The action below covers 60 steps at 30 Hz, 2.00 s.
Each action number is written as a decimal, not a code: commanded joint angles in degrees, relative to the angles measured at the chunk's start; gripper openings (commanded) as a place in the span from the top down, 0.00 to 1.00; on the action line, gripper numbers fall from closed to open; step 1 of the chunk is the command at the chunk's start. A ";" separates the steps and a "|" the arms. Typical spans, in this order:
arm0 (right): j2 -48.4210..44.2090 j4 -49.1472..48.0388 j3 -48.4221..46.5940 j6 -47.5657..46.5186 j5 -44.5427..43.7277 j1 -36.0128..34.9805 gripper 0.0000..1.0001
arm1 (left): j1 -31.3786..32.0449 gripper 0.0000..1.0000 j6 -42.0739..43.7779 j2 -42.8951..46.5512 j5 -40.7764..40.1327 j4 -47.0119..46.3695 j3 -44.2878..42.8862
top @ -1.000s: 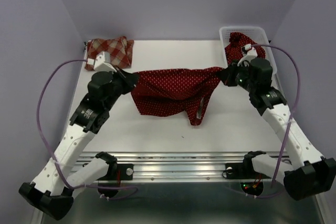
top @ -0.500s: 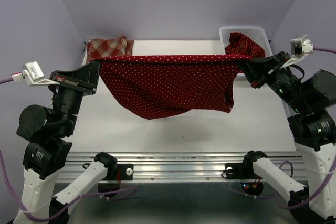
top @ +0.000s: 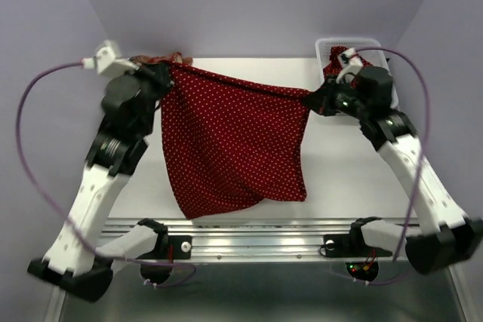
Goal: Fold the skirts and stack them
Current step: Flatten the skirt out
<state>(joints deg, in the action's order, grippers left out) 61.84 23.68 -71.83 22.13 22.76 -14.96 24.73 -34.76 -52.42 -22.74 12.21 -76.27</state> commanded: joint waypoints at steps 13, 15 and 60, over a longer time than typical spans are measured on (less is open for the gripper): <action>24.03 1.98 -3.32 -8.48 -7.47 0.90 0.00 | -13.57 0.01 4.97 -39.25 10.50 9.42 -11.54; 23.59 0.68 -2.44 -11.31 -6.68 0.90 0.00 | -13.39 0.01 4.97 -38.46 14.28 8.37 -9.70; 52.41 -14.62 -5.16 -5.34 8.17 -2.62 0.01 | 13.41 0.01 -3.03 -10.15 20.90 -2.01 34.70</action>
<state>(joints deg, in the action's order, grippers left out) 114.06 14.15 -77.08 15.31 29.56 -17.04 38.04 -36.99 -61.73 -0.89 10.96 -42.54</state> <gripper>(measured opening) 0.995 0.986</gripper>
